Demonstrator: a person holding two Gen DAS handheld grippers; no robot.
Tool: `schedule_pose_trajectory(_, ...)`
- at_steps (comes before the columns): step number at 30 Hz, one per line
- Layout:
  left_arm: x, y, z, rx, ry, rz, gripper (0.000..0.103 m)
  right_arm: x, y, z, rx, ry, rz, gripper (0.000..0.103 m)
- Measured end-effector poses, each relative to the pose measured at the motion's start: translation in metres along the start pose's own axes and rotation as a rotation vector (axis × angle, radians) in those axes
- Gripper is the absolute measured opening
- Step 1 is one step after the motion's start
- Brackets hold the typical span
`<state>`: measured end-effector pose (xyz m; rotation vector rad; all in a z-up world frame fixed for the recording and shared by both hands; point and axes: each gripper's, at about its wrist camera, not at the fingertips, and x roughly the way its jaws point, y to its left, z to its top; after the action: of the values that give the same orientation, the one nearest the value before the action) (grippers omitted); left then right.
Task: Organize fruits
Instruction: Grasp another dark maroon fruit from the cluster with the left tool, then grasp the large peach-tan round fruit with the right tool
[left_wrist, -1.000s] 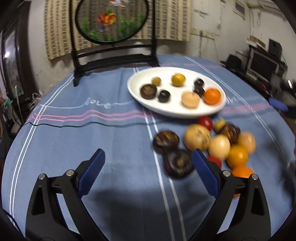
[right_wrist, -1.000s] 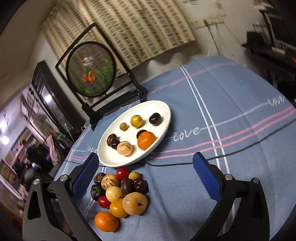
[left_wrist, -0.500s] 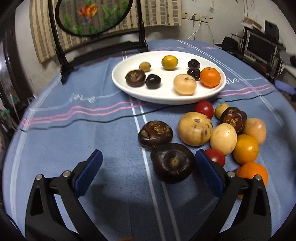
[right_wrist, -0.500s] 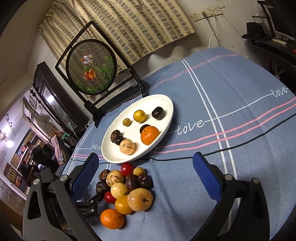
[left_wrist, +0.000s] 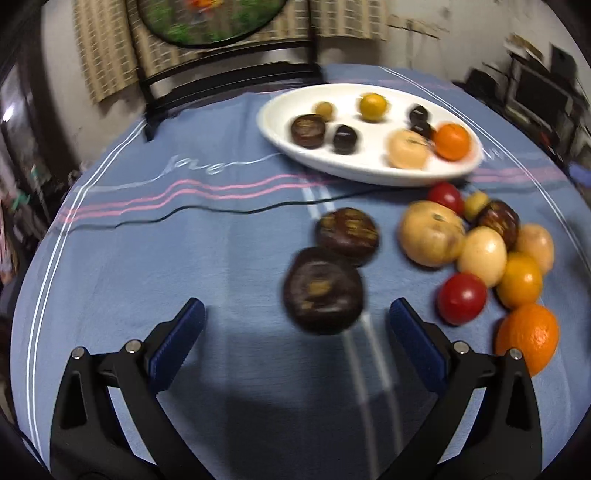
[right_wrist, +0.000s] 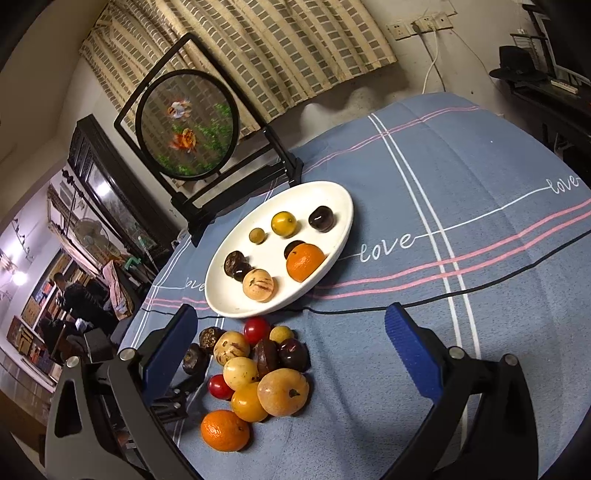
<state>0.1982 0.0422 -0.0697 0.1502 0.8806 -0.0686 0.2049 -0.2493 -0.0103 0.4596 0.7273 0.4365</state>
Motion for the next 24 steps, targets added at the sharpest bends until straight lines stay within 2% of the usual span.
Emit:
schedule_pose_trajectory(3, -0.004, -0.006, 0.000, 0.027, -0.039, 0.013, 0.101, 0.003, 0.001, -0.001, -0.010, 0.009, -0.004, 0.102)
schedule_pose_trajectory(7, -0.011, 0.001, 0.003, -0.001, -0.087, 0.009, 0.100, 0.009, -0.001, -0.003, 0.007, 0.043, -0.012, 0.102)
schedule_pose_trajectory(10, -0.005, 0.005, 0.005, -0.019, -0.062, -0.007, 0.089, 0.012, -0.001, -0.005, 0.010, 0.056, -0.015, 0.102)
schedule_pose_trajectory(12, 0.000, 0.006, 0.006, -0.029, -0.040, -0.012, 0.070, 0.012, 0.001, -0.006, -0.006, 0.055, -0.009, 0.102)
schedule_pose_trajectory(13, 0.003, 0.008, 0.007, -0.042, -0.026, -0.036, 0.066, 0.012, 0.004, -0.007, -0.018, 0.054, -0.006, 0.102)
schedule_pose_trajectory(15, 0.008, 0.009, 0.008, -0.059, -0.010, -0.091, 0.047, 0.012, 0.009, -0.009, -0.043, 0.058, -0.004, 0.102)
schedule_pose_trajectory(21, 0.010, 0.008, 0.006, -0.068, -0.004, -0.111, 0.046, 0.020, 0.027, -0.028, -0.164, 0.104, 0.000, 0.102)
schedule_pose_trajectory(24, 0.010, 0.008, 0.006, -0.063, -0.003, -0.106, 0.046, 0.018, 0.037, -0.042, -0.276, 0.095, -0.045, 0.101)
